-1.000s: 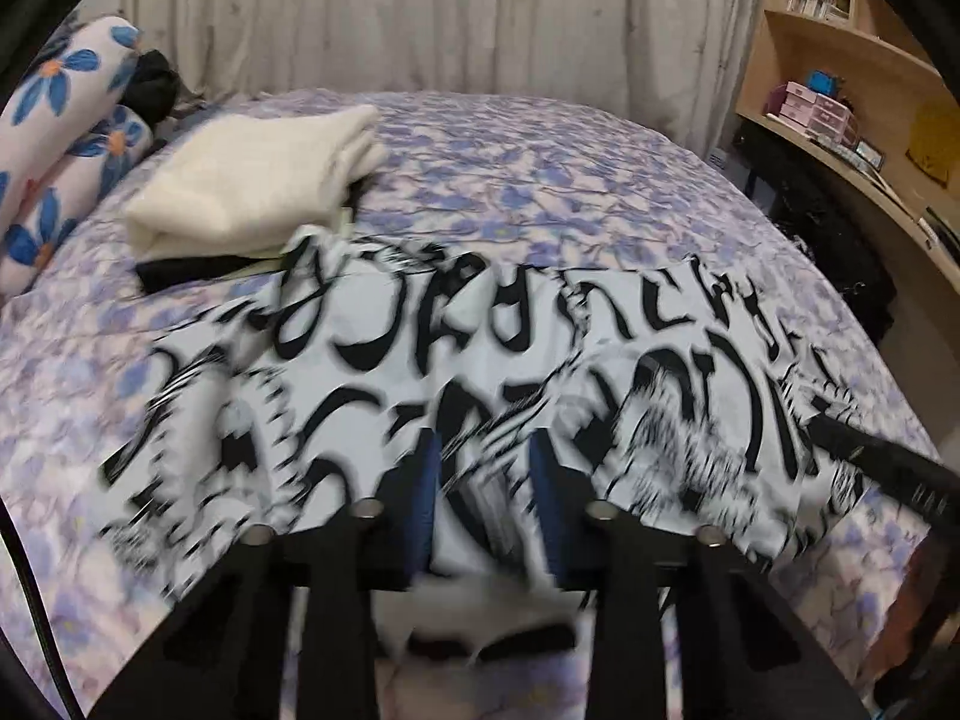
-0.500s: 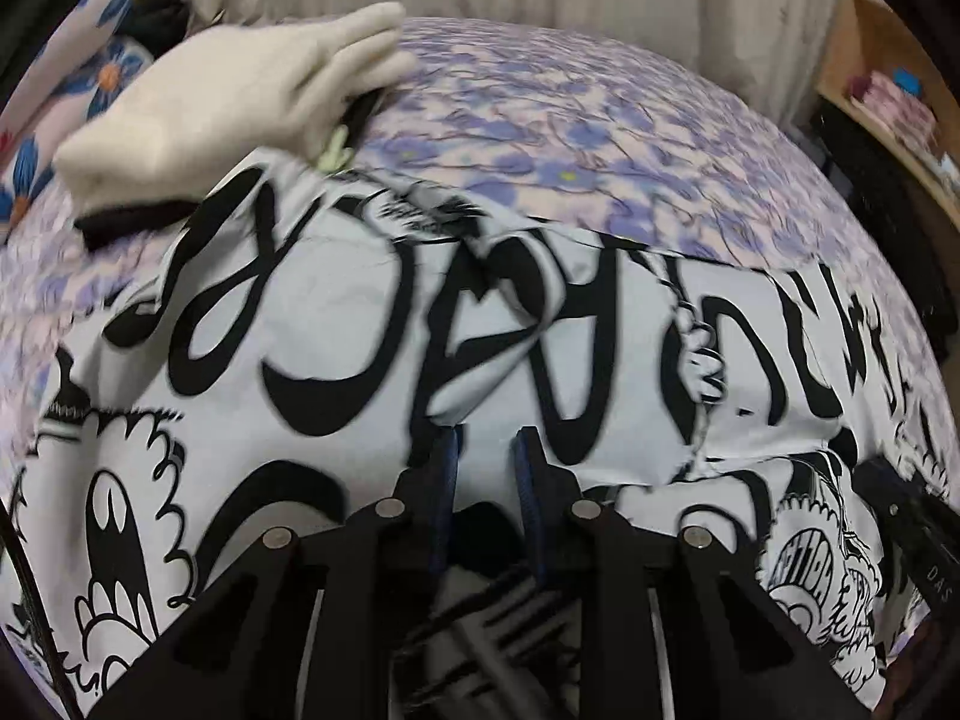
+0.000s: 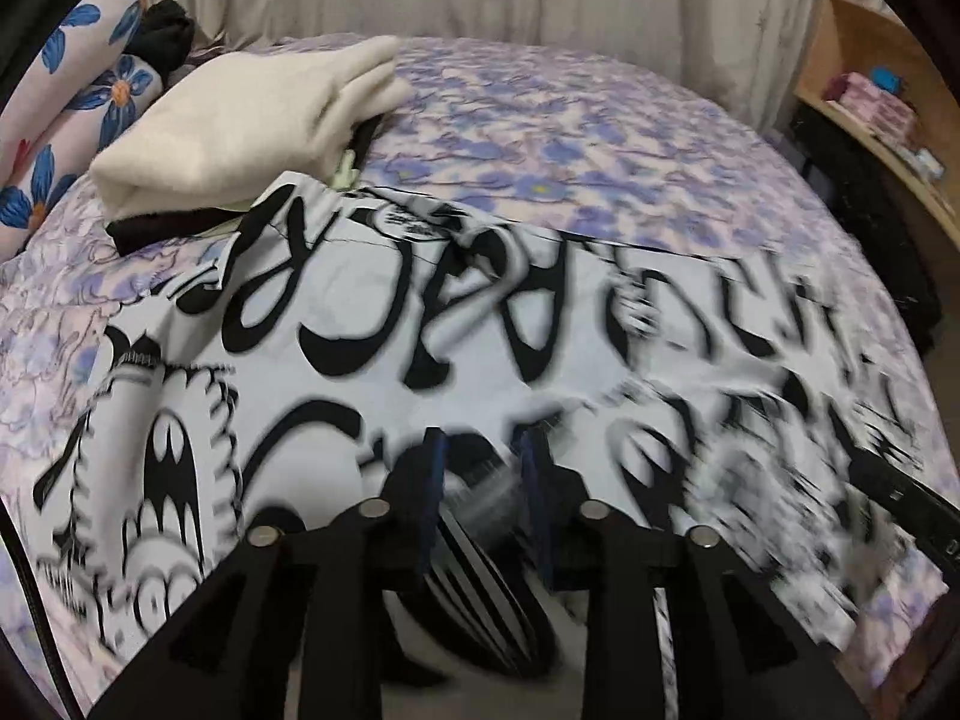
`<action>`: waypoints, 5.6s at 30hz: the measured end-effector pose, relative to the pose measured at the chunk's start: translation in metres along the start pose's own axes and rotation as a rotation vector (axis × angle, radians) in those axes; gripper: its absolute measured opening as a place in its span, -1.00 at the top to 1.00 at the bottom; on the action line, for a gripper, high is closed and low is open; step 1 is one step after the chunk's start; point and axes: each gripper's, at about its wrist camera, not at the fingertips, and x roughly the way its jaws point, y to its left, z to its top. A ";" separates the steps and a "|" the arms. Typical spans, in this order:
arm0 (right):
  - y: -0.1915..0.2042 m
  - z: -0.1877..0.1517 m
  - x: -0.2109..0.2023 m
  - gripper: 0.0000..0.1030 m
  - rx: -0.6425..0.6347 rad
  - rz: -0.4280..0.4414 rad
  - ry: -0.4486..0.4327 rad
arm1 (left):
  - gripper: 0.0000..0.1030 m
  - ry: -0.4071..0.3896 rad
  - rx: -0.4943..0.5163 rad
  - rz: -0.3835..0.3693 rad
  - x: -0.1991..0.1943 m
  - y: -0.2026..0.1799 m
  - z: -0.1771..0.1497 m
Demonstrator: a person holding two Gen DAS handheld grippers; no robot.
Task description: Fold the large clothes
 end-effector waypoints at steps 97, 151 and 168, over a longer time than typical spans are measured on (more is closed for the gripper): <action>0.035 -0.026 0.058 0.93 -0.042 0.185 0.116 | 0.85 -0.469 0.143 -0.063 -0.111 -0.075 0.028; -0.187 -0.003 -0.108 0.20 0.311 0.106 0.023 | -0.60 -0.079 0.340 -0.232 -0.061 -0.197 -0.001; -0.170 0.023 -0.115 0.70 0.169 0.039 -0.079 | -0.15 0.045 0.305 -0.272 -0.001 -0.174 0.015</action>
